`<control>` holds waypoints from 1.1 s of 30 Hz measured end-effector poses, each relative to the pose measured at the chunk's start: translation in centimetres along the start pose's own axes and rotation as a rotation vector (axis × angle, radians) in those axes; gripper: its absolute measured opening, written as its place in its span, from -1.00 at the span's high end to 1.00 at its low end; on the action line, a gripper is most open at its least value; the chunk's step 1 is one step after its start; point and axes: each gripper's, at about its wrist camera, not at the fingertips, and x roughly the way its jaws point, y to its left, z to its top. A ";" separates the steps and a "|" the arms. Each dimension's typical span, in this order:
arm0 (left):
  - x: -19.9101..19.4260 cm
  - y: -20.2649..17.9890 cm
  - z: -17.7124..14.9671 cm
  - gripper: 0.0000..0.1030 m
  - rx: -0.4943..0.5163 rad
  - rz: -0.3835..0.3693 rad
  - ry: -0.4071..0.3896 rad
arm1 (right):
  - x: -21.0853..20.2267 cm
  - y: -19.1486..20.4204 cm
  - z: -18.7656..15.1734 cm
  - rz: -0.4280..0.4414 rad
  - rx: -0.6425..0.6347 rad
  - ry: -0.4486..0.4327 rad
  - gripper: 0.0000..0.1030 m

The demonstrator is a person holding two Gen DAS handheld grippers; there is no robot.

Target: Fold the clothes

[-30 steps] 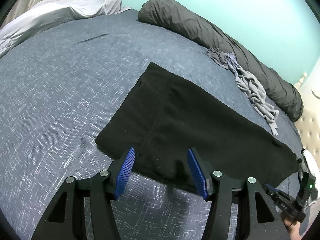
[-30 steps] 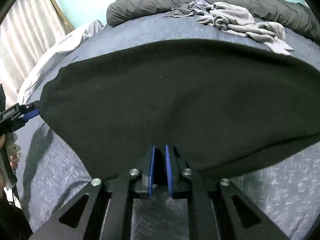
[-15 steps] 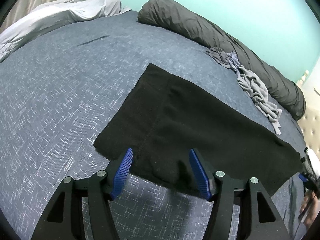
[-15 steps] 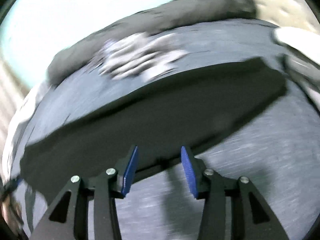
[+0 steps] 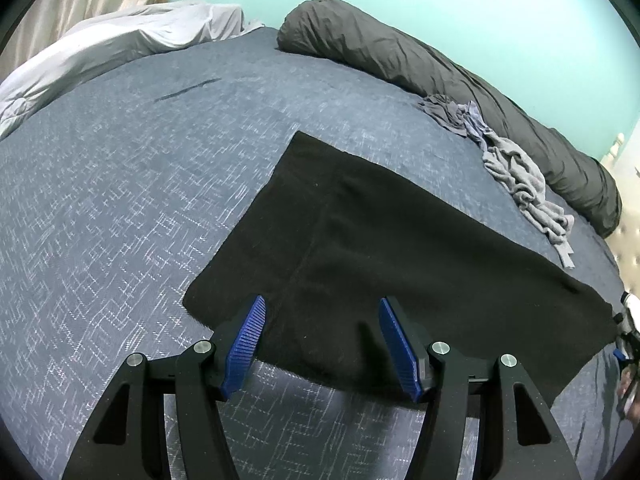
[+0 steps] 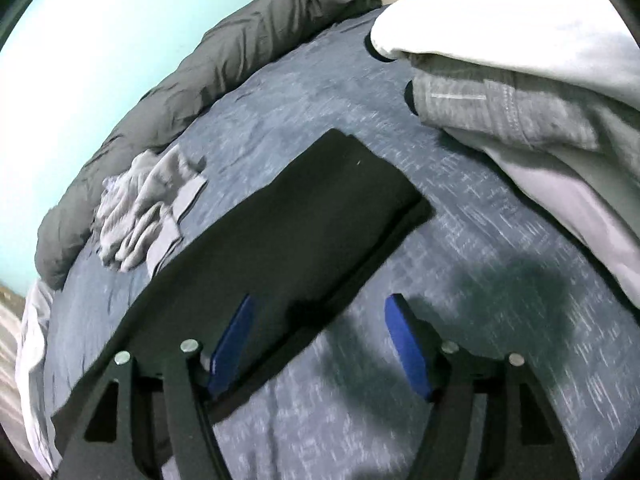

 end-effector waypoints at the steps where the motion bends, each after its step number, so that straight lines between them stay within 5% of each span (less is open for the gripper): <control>1: 0.0 0.0 0.0 -0.23 0.000 0.001 -0.001 | 0.3 -0.1 0.1 0.002 0.011 0.003 -0.41; 15: 0.3 -0.2 0.1 -0.23 0.012 0.012 -0.007 | 4.3 -2.5 3.1 -0.031 0.093 -0.026 -0.42; 18: 0.4 -0.2 0.1 -0.23 0.014 0.017 -0.007 | 4.5 -1.9 3.6 -0.041 0.056 -0.034 -0.08; 23: 0.3 -0.1 0.1 -0.23 0.016 0.017 -0.006 | 3.9 -1.6 3.4 -0.045 0.025 -0.066 0.77; 33: -0.7 0.7 0.2 -0.23 -0.005 0.019 -0.030 | -1.1 2.8 3.2 0.038 -0.110 -0.127 0.84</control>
